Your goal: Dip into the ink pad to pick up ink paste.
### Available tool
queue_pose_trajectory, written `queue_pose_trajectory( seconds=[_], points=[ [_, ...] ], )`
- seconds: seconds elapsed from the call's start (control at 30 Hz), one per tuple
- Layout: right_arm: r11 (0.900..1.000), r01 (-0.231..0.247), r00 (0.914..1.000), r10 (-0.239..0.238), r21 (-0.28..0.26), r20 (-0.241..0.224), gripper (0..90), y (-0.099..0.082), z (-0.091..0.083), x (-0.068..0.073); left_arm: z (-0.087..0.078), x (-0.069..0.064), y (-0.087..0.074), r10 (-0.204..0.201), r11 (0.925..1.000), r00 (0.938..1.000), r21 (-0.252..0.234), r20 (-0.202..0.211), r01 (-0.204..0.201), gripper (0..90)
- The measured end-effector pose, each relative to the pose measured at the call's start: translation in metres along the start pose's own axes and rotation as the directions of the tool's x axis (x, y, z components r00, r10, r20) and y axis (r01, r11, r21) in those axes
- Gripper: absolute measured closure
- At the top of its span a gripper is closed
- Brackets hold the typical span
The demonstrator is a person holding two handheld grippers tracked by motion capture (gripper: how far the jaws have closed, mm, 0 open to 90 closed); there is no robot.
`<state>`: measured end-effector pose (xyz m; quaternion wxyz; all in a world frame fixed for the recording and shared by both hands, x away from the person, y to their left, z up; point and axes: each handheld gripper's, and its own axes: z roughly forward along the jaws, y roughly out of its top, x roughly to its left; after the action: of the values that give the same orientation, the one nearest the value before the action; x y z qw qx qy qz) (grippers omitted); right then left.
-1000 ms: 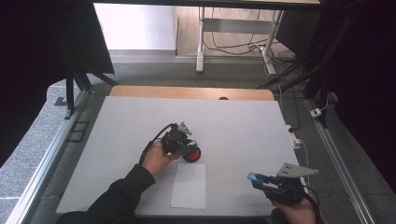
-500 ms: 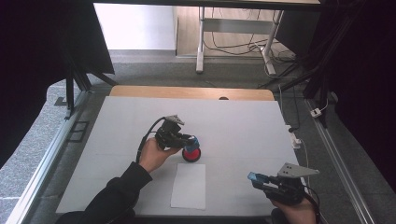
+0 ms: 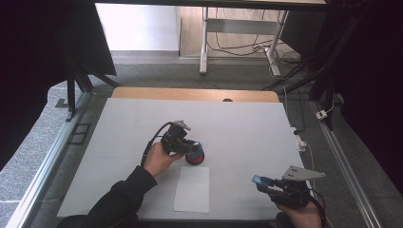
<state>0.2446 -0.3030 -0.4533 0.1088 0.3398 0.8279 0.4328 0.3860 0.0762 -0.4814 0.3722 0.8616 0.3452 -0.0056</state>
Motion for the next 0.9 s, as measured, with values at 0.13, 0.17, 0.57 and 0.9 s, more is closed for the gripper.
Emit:
queue_pose_trajectory(
  seconds=[0.13,0.17,0.57,0.9],
  points=[
    [1.0000,-0.001,1.0000,0.001,-0.001,0.000,68.7,0.000,0.000,0.000,0.003,0.002,-0.001,-0.012,0.9999,0.9999,0.011,0.000,0.012,70.4],
    [1.0000,-0.001,1.0000,0.001,0.000,0.000,68.7,0.000,0.000,0.000,0.004,0.003,-0.001,-0.015,0.9998,0.9999,0.013,0.001,0.015,70.4],
    [1.0000,0.000,1.0000,0.000,0.000,0.000,68.7,0.000,0.000,0.000,0.008,-0.008,-0.001,0.057,0.9978,0.9965,0.038,-0.061,-0.055,70.8],
    [1.0000,0.002,1.0000,-0.002,0.001,0.001,68.7,0.000,0.000,0.000,0.012,-0.029,0.000,0.171,0.9840,0.9708,0.078,-0.168,-0.160,70.9]
  ],
)
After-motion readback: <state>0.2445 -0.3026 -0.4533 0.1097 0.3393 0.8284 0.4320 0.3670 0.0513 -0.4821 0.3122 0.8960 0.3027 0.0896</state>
